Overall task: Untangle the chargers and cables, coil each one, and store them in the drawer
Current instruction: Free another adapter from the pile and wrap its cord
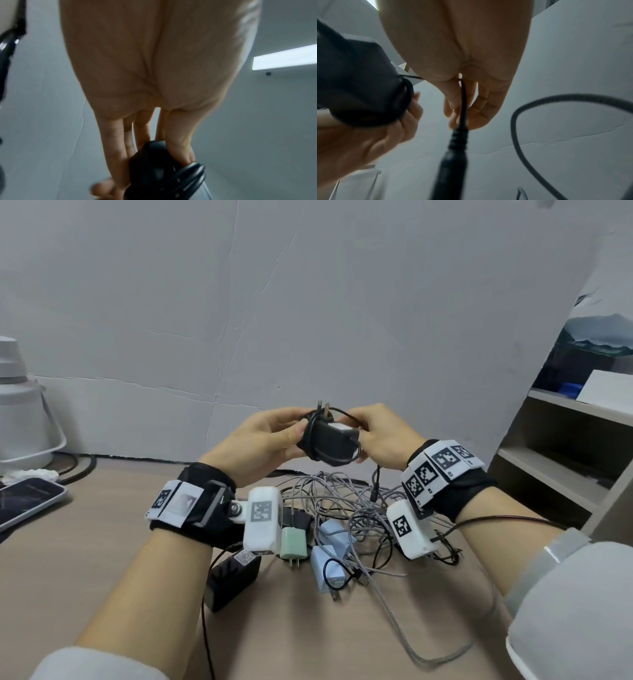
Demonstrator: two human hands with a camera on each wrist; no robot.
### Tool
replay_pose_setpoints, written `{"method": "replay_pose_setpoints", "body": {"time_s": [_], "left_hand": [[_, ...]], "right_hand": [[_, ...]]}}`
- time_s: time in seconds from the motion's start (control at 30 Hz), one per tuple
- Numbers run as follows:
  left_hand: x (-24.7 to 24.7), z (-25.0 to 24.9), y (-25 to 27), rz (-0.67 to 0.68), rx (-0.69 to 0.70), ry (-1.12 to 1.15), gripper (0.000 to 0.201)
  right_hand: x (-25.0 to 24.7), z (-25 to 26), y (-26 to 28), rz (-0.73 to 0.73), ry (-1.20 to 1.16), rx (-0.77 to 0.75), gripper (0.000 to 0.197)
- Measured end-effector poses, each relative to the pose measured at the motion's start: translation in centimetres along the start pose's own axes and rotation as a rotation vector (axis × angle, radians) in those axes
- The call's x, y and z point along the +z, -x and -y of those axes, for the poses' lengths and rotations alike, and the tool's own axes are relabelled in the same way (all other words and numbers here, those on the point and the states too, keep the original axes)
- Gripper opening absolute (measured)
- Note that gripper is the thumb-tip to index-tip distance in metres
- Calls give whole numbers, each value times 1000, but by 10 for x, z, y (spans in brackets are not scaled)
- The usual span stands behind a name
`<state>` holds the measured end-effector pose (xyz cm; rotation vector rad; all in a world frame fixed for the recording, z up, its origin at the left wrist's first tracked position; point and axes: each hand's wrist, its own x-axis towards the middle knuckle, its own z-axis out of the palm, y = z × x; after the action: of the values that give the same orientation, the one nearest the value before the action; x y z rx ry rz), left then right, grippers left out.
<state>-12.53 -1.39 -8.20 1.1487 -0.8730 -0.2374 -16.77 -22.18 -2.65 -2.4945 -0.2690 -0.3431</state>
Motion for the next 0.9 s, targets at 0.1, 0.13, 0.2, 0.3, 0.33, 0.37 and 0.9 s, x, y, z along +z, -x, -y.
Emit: {"method": "replay_pose_setpoints", "body": {"time_s": [0.1,0.13,0.2,0.3,0.33,0.37,0.9], "left_hand": [[8,-5,-3,25,40,149,46],[11,-6,-5,28,45,189,46],[19,-6,-8,-6,48,258,42],[30,-5,-15,-189,36,273,38],[31,-3,-17,-269,34,250,35],[31,0,-18,-346,37,204,30],[18,19,-14,-444,-73,-368,27]], "right_hand": [[11,2,7,100,-50,14,22],[16,4,10,119,-56,24,19],[25,7,13,159,-95,73,14],[35,11,15,246,-136,153,28],[37,12,16,280,-124,177,35],[39,13,17,316,-104,198,41],[16,27,21,-59,333,-108,15]]}}
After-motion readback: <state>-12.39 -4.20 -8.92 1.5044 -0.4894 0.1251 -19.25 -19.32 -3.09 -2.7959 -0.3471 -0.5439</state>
